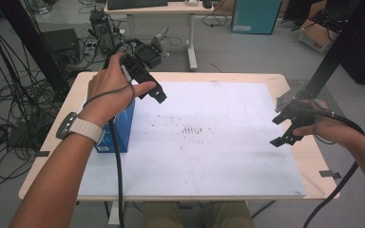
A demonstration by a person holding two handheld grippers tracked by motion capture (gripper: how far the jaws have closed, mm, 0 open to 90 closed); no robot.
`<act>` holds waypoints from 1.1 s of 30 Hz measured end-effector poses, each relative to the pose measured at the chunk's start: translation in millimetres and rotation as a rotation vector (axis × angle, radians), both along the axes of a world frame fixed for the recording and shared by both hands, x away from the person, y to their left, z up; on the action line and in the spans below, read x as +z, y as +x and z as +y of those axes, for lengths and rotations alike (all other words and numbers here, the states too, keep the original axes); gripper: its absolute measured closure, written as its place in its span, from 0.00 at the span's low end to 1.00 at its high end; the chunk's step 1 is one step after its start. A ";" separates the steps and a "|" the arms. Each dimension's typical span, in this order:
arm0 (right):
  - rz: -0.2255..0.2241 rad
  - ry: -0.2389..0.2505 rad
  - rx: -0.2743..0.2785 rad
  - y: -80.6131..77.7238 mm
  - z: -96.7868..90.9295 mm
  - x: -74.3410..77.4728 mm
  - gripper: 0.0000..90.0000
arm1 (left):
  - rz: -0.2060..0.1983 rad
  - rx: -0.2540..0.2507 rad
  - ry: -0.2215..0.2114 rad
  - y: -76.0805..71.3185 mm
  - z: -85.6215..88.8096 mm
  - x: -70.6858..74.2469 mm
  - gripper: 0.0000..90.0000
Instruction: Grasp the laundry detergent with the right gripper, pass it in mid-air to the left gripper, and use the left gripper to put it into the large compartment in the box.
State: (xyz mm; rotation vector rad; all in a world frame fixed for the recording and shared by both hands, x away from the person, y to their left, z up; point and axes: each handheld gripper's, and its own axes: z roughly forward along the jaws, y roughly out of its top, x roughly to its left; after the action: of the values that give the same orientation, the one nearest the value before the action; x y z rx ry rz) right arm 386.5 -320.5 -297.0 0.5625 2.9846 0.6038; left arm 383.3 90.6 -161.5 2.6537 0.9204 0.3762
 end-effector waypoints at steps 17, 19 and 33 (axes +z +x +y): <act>-0.012 0.016 -0.003 0.7 2.2 2.2 0.11 | 0.016 -0.175 0.021 -17.4 -39.1 -37.6 0.08; -0.011 0.020 -0.007 0.6 2.5 2.1 0.11 | 0.023 -0.180 0.016 -18.2 -42.2 -41.0 0.08; -0.005 0.013 -0.012 -0.8 -1.8 1.1 0.11 | 0.029 -0.184 0.019 -17.5 -49.4 -50.6 0.09</act>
State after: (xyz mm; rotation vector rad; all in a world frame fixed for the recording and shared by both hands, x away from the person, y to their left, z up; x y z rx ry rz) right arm 385.7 -322.3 -295.9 0.5783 2.9728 0.6230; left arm 365.8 41.2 -212.1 2.7395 0.6762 0.3048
